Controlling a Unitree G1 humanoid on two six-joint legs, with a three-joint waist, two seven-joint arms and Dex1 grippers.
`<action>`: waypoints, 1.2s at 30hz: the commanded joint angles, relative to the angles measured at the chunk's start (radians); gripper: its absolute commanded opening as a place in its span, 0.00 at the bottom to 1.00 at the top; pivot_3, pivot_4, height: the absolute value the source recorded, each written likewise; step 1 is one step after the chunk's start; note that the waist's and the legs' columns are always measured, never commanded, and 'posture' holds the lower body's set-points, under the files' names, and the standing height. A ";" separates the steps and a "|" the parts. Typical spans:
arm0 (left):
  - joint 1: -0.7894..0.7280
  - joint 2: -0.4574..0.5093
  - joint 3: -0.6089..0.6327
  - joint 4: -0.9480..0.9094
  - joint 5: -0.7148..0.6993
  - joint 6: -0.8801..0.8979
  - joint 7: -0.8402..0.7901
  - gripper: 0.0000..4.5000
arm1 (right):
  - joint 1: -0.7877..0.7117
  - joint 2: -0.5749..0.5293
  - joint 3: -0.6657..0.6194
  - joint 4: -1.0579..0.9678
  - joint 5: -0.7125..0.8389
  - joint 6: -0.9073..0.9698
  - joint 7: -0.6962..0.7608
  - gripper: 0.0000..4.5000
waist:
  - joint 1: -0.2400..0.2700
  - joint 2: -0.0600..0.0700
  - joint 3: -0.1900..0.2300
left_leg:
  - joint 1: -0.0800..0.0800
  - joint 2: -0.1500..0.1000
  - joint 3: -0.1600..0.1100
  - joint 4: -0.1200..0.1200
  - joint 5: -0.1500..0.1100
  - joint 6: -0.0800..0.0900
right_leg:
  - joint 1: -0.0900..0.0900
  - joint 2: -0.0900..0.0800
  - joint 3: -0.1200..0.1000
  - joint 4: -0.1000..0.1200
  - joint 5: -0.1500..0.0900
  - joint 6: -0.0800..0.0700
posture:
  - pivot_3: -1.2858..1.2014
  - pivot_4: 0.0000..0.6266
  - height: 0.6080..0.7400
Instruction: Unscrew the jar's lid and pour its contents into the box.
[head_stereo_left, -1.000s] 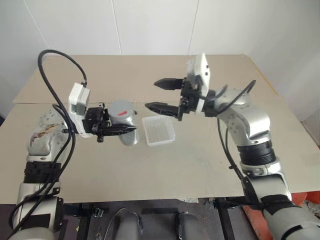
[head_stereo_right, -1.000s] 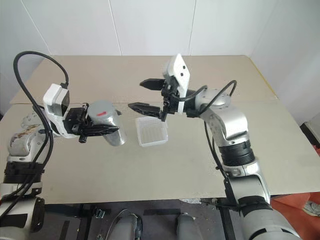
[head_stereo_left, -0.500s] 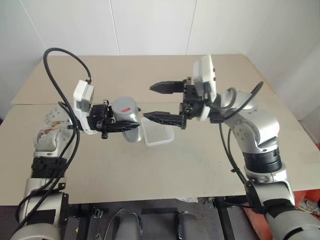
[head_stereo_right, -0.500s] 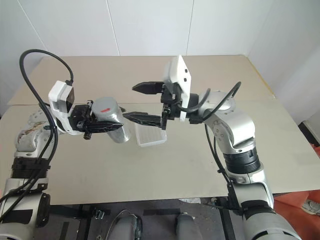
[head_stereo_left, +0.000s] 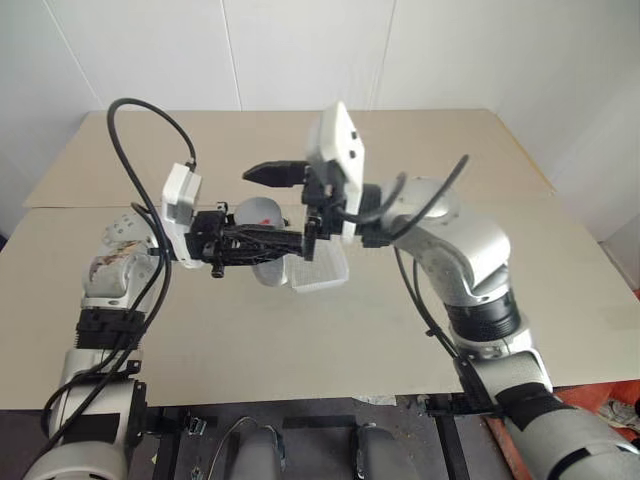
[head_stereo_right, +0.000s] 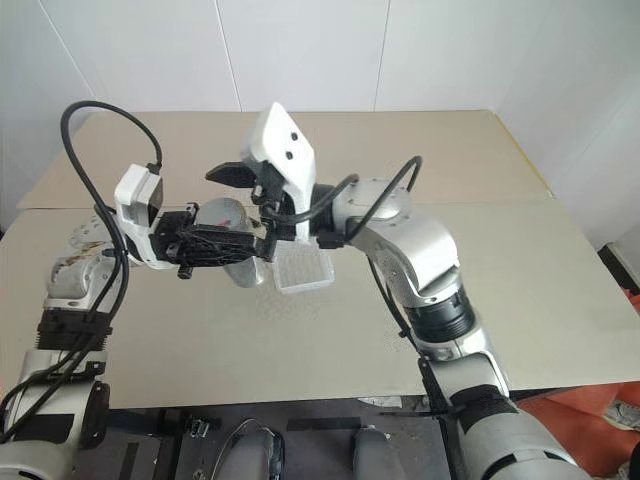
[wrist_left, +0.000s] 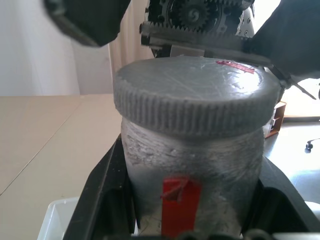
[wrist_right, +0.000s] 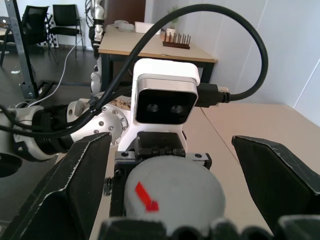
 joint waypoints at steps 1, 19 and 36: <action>-0.025 0.004 0.015 -0.015 -0.003 -0.014 0.000 0.45 | -0.047 0.035 0.014 0.026 -0.039 -0.034 -0.028 1.00 | -0.001 0.000 0.000 | 0.000 0.000 0.000 0.000 0.000 0.000 | 0.000 0.000 0.000 0.000 0.000 0.000 | 0.52 0.24 1.00; -0.011 0.027 0.026 -0.032 -0.012 0.000 -0.002 0.45 | 0.009 -0.057 -0.051 0.045 -0.070 -0.058 -0.005 1.00 | -0.001 0.000 0.000 | 0.000 0.000 0.000 0.000 0.000 0.000 | 0.000 0.000 0.000 0.000 0.000 0.000 | 0.52 0.24 1.00; 0.016 0.037 0.035 -0.057 -0.020 0.018 0.008 0.45 | 0.099 -0.182 -0.138 -0.008 -0.028 -0.050 -0.034 1.00 | 0.004 0.000 0.000 | 0.000 0.000 0.000 0.000 0.000 0.000 | 0.000 0.000 0.000 -0.002 0.000 0.000 | 0.52 0.24 1.00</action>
